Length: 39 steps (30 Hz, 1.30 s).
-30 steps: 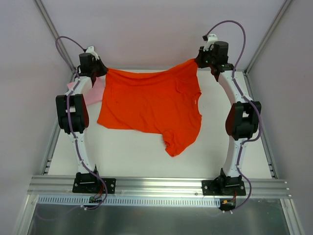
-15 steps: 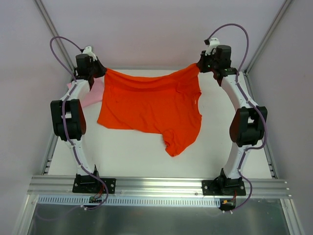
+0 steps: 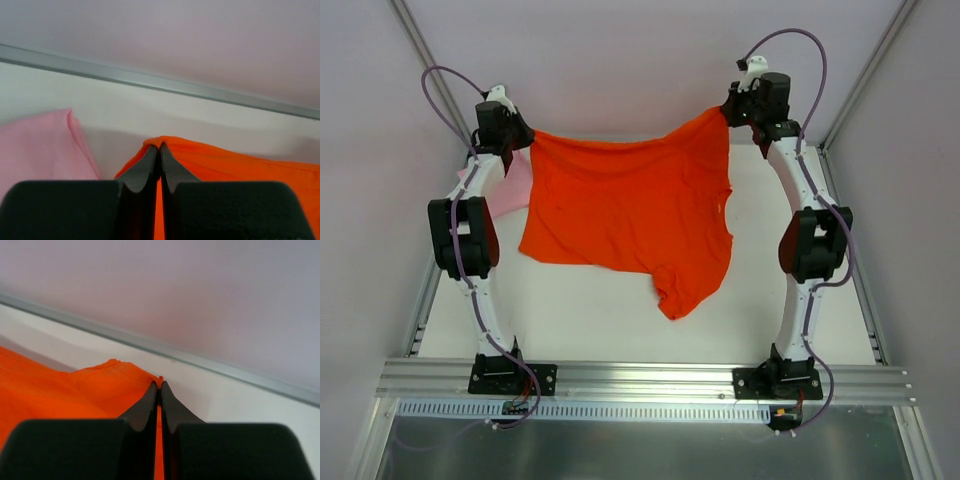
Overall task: Fold and stack the t-shirts
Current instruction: Flatten out the tshirt
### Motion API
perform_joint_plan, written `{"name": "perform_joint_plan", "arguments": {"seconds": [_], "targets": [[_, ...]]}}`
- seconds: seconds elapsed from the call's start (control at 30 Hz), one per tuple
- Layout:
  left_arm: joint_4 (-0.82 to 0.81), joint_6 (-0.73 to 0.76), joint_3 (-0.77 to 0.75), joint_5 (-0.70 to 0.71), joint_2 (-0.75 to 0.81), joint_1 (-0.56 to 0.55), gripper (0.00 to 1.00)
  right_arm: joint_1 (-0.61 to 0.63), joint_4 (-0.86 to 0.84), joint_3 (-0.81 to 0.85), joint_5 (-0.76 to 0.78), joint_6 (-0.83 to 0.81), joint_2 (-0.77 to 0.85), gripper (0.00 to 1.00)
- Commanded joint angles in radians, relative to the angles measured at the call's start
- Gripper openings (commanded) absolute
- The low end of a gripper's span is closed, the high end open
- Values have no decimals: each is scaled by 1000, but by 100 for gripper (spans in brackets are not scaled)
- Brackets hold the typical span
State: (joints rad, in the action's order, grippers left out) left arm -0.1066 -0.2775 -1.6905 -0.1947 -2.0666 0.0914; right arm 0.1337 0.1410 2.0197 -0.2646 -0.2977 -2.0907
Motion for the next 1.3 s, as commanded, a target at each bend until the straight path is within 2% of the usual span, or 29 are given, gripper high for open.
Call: {"name": "perform_joint_plan", "arguments": {"seconds": [0.0, 0.17, 0.4, 0.7, 1.27], "targets": [[19, -17, -99, 52, -64, -1, 0, 1, -15, 157, 30, -4, -110, 1], [13, -58, -204, 46, -151, 1, 0, 1, -66, 283, 54, 29, -222, 1], [-16, -89, -278, 78, -213, -1, 0, -2, -156, 320, 113, 63, -293, 1], [-45, -123, -383, 75, -299, 1, 0, -13, -233, 386, 110, 88, -342, 1], [-125, -117, -394, 67, -336, 1, 0, -14, -247, 393, 102, 78, -362, 1]]}}
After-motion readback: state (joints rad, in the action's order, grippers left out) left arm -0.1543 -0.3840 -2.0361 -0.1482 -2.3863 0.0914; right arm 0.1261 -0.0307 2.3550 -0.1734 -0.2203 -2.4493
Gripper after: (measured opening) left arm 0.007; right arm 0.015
